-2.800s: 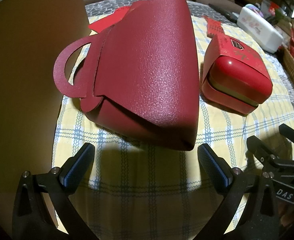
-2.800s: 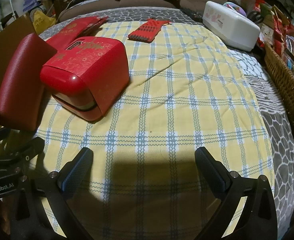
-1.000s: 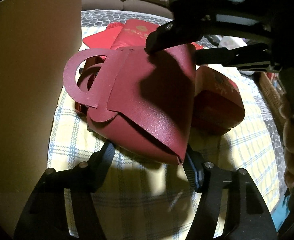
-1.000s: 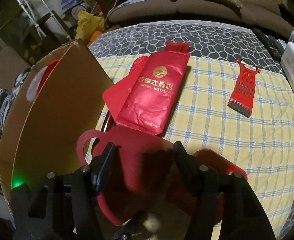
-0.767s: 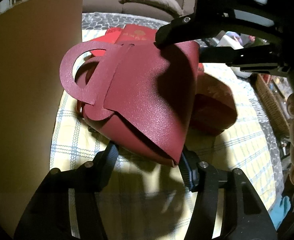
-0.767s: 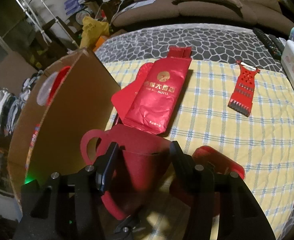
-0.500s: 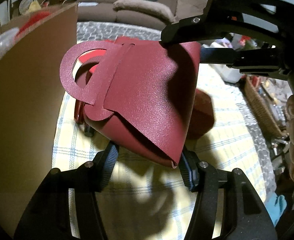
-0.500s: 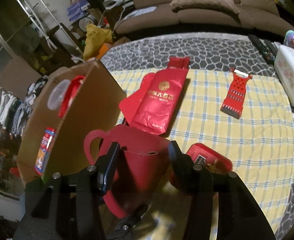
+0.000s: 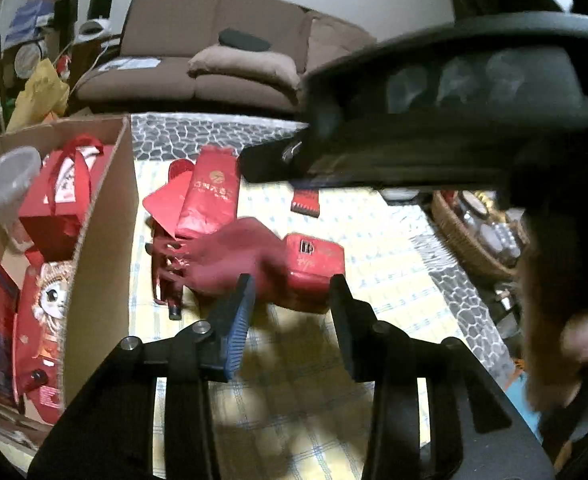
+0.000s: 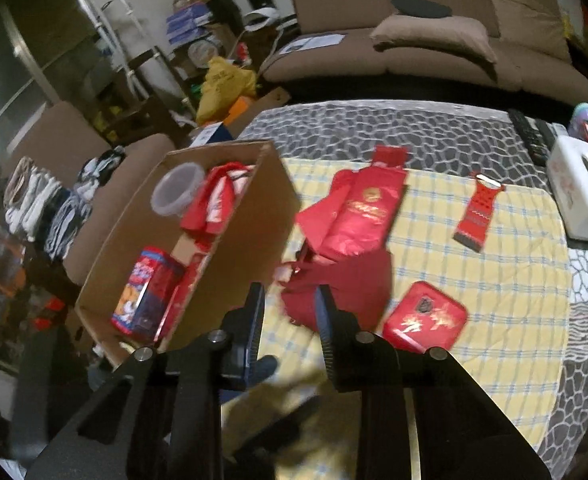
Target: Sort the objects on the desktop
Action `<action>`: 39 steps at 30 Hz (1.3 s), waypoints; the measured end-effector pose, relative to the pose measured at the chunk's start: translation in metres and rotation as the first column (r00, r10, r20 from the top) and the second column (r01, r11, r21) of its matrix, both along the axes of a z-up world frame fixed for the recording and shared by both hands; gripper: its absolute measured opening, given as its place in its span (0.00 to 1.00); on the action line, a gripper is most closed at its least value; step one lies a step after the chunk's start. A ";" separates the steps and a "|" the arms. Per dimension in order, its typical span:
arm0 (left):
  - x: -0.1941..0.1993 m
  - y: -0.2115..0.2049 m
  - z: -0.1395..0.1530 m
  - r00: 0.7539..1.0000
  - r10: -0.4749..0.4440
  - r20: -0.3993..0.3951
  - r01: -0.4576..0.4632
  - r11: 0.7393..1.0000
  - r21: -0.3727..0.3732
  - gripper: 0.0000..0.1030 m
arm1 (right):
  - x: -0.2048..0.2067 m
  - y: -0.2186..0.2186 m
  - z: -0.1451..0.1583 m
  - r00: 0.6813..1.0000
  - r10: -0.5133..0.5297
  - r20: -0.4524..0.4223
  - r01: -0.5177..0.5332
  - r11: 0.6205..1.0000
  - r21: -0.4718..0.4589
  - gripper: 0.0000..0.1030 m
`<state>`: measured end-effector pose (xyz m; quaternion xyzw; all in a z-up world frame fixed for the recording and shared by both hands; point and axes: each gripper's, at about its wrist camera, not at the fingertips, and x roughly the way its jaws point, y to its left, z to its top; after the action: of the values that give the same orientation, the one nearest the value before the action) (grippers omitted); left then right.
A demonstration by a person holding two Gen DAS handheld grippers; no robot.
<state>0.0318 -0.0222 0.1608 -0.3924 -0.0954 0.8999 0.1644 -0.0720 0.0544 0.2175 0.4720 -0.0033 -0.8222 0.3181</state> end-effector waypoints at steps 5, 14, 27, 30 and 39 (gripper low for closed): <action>-0.001 -0.024 -0.018 0.993 0.055 0.100 -0.057 0.998 0.019 0.47 | 0.005 0.001 -0.009 0.999 -0.034 0.024 0.034 0.999 0.010 0.27; 0.025 -0.017 -0.023 0.998 -0.017 0.065 0.019 0.999 -0.036 0.61 | 0.003 0.005 -0.031 0.996 -0.068 0.057 0.067 0.998 0.020 0.30; 0.051 -0.060 0.032 0.999 -0.041 0.003 0.041 0.994 0.098 0.94 | 0.014 0.042 -0.051 0.988 -0.150 0.043 0.148 0.987 0.056 0.68; 0.050 -0.072 0.045 1.000 -0.010 -0.014 0.012 0.995 0.096 0.94 | 0.018 0.043 -0.054 0.987 -0.155 0.041 0.153 0.987 0.056 0.70; 0.037 -0.115 0.050 0.997 0.079 0.002 -0.079 0.995 0.054 0.94 | 0.030 0.001 -0.061 0.998 -0.064 0.002 0.063 0.994 0.084 0.68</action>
<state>0.0690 -0.1375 0.2106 -0.3835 -0.1349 0.9030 0.1391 -0.0417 0.0555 0.1569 0.4867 0.0156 -0.8301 0.2715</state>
